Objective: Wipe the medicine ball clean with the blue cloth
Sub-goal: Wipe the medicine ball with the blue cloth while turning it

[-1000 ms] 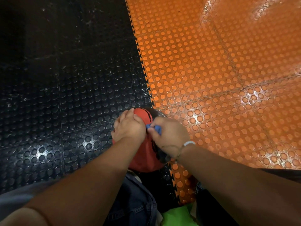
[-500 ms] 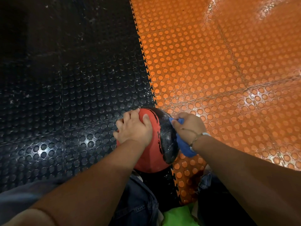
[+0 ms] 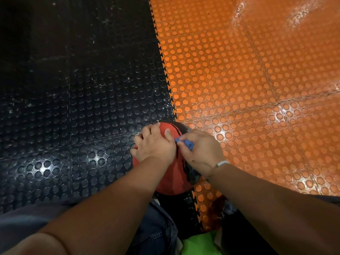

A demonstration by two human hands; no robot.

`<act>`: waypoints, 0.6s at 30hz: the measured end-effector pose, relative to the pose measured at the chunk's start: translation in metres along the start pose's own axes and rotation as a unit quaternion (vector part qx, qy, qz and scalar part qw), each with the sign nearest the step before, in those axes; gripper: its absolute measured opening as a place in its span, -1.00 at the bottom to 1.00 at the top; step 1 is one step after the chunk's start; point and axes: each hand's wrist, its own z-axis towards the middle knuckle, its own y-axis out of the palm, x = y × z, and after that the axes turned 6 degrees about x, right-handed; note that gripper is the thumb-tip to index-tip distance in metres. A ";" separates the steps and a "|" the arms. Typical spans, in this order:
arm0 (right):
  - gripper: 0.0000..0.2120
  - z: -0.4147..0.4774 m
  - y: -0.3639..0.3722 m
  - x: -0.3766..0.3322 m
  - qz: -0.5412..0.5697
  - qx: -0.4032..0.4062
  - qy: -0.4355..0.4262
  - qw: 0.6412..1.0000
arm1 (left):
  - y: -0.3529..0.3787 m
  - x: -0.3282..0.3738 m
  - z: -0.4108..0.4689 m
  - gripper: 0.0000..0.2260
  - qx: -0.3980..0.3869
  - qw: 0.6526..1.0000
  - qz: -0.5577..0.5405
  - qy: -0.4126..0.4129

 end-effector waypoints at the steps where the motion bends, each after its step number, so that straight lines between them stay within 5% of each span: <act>1: -0.81 0.003 -0.004 0.003 -0.004 -0.009 0.031 0.999 | 0.000 -0.001 0.000 -0.57 -0.003 1.000 0.000 0.003; 5: -0.77 0.014 -0.014 0.016 -0.013 -0.028 0.165 0.986 | 0.002 -0.001 -0.003 -0.57 0.004 1.000 0.003 0.006; 10: -0.78 0.000 -0.003 0.000 -0.015 -0.021 -0.002 1.000 | 0.003 -0.003 0.002 -0.57 -0.006 1.000 -0.008 -0.001; 13: -0.77 0.009 -0.013 0.019 -0.005 -0.038 0.149 0.988 | 0.002 -0.005 0.003 -0.56 -0.008 1.000 -0.003 0.019; 15: -0.81 0.012 -0.015 0.025 -0.007 -0.051 0.197 0.979 | 0.001 -0.009 0.001 -0.56 0.015 0.995 0.014 0.096; 18: -0.84 0.006 -0.009 0.007 0.018 -0.034 0.120 0.992 | 0.001 -0.017 0.002 -0.53 0.005 0.962 0.021 0.271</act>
